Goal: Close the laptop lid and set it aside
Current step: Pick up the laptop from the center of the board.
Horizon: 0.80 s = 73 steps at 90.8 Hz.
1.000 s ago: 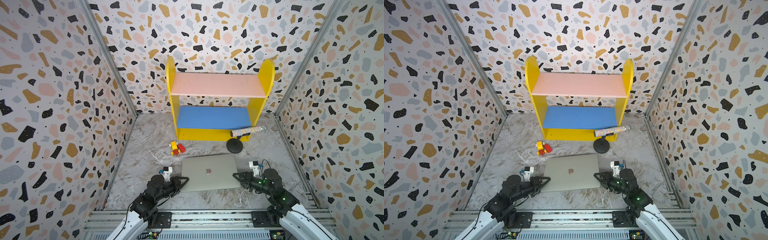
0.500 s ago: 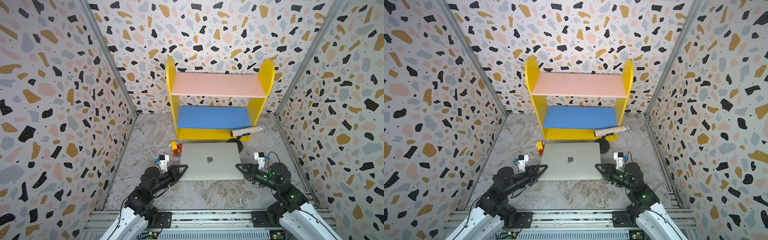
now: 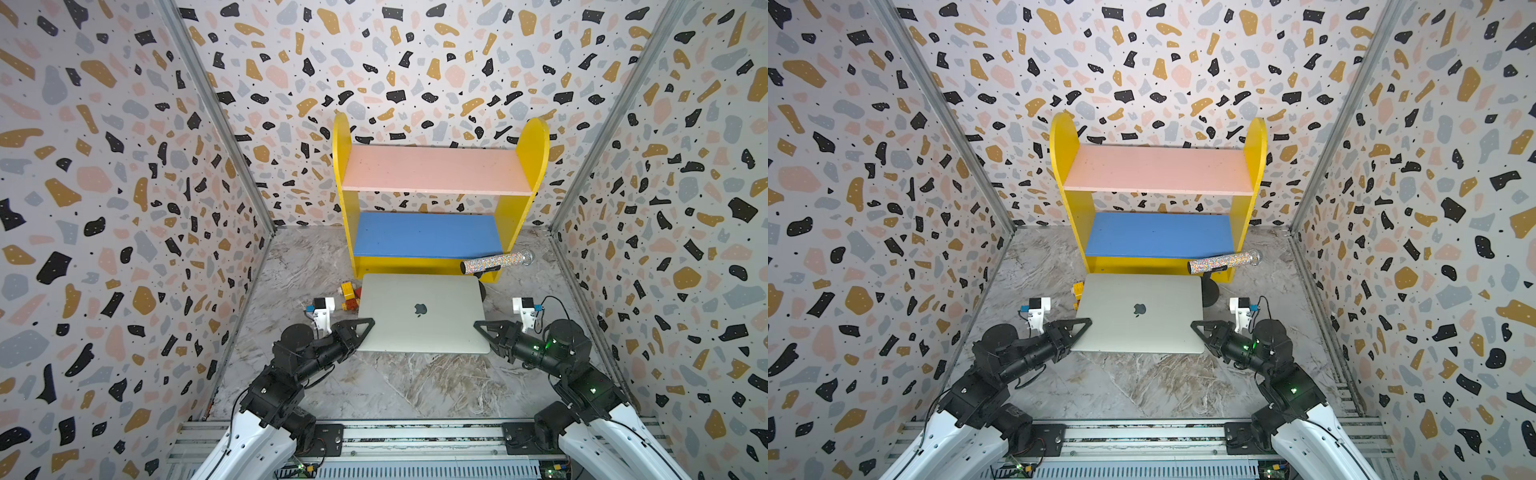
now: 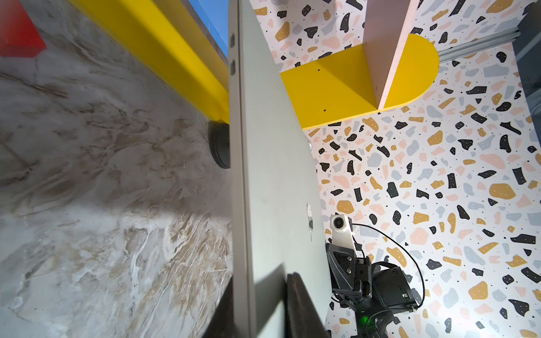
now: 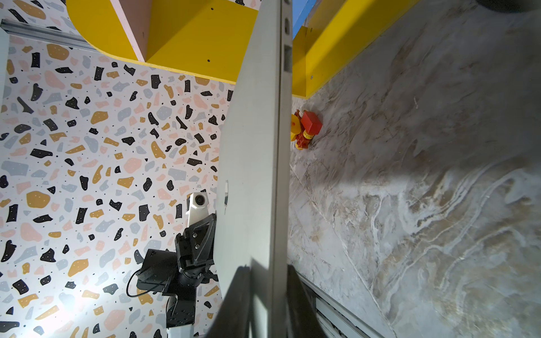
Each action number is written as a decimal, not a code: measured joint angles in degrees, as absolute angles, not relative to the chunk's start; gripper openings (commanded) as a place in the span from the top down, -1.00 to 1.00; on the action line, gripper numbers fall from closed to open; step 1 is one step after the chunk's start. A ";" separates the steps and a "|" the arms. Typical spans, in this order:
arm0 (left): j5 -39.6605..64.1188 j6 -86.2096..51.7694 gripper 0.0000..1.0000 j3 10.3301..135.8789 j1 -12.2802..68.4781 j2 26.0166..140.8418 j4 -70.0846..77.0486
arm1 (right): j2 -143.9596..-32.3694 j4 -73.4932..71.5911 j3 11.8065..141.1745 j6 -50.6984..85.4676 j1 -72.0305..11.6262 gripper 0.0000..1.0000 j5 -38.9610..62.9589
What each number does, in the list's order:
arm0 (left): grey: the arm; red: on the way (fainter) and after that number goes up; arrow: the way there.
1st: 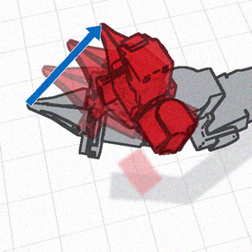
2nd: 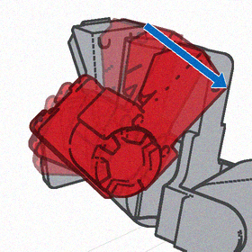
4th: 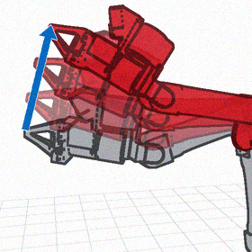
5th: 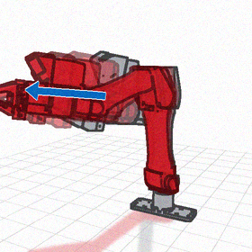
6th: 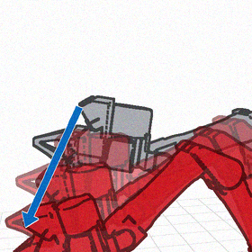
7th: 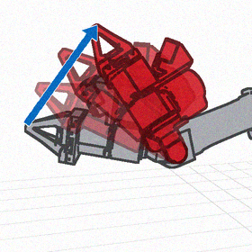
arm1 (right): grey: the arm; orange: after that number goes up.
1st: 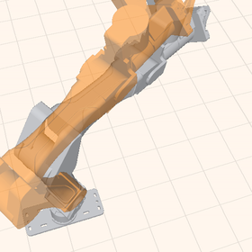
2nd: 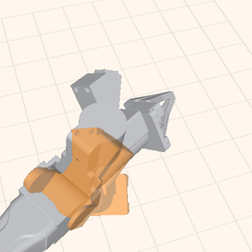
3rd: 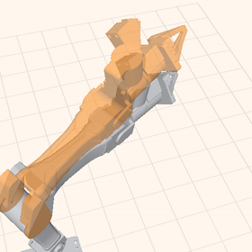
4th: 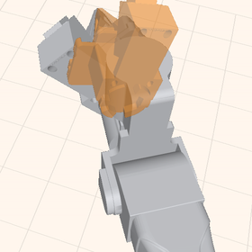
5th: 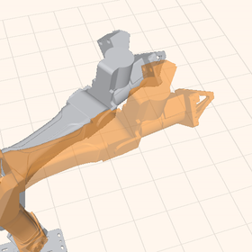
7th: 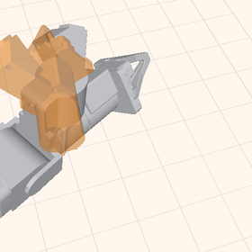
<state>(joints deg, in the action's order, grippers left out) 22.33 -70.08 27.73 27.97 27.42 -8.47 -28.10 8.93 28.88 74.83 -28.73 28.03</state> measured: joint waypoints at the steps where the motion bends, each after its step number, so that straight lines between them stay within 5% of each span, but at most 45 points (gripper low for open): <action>1: 22.33 -70.06 0.72 27.86 27.97 27.44 -8.60 | -28.12 9.02 29.02 74.76 -28.71 1.00 28.05; 73: 20.95 -68.51 0.72 35.68 27.55 33.39 -9.41 | -34.59 12.62 38.63 71.02 -28.23 1.00 26.81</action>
<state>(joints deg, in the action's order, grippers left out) 20.95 -68.51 35.68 27.55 33.39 -9.41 -34.59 12.62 38.63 71.02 -28.23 26.81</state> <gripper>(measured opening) 0.217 0.183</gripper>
